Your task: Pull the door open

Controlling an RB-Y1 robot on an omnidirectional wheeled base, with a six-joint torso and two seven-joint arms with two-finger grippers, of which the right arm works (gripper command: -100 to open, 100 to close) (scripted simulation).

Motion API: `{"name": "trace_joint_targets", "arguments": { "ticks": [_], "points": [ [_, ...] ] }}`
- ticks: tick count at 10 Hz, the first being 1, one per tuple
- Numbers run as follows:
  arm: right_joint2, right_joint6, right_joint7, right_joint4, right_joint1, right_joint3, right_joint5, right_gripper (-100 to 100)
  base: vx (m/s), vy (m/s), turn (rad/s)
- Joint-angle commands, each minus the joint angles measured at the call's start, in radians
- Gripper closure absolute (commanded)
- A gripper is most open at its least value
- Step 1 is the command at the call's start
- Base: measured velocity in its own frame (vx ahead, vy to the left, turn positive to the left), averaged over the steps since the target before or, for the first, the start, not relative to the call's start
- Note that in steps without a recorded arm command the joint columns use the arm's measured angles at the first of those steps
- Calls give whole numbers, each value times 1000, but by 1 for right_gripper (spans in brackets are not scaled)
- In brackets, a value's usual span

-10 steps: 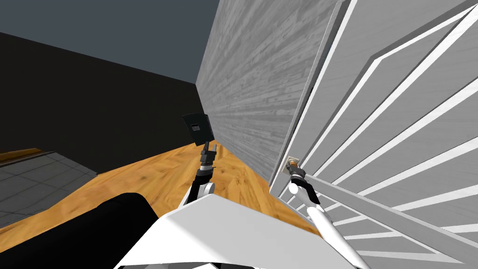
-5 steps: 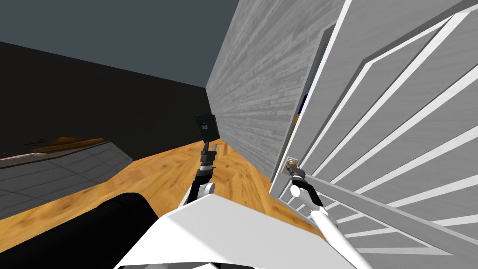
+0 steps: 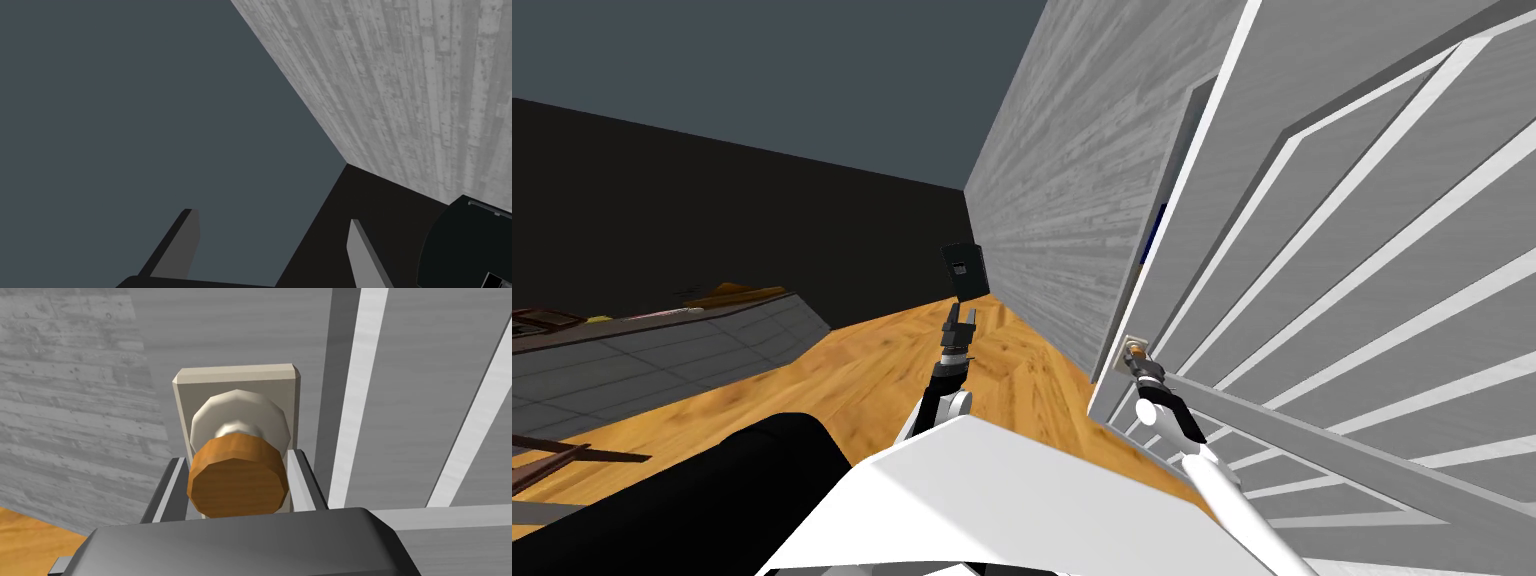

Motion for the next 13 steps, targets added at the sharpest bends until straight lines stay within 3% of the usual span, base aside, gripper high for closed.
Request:
{"name": "trace_joint_targets", "arguments": {
  "ticks": [1,6,7,13],
  "points": [
    [-10,1,-19,-11,8,25,4,100,-227,-79,109],
    [-44,1,-70,-50,29,88,12,100,-244,-65,107],
    [-38,5,-60,-49,29,80,11,100,-110,-25,36],
    [-94,-7,-129,-102,63,168,20,100,-208,-62,101]
  ]
}}
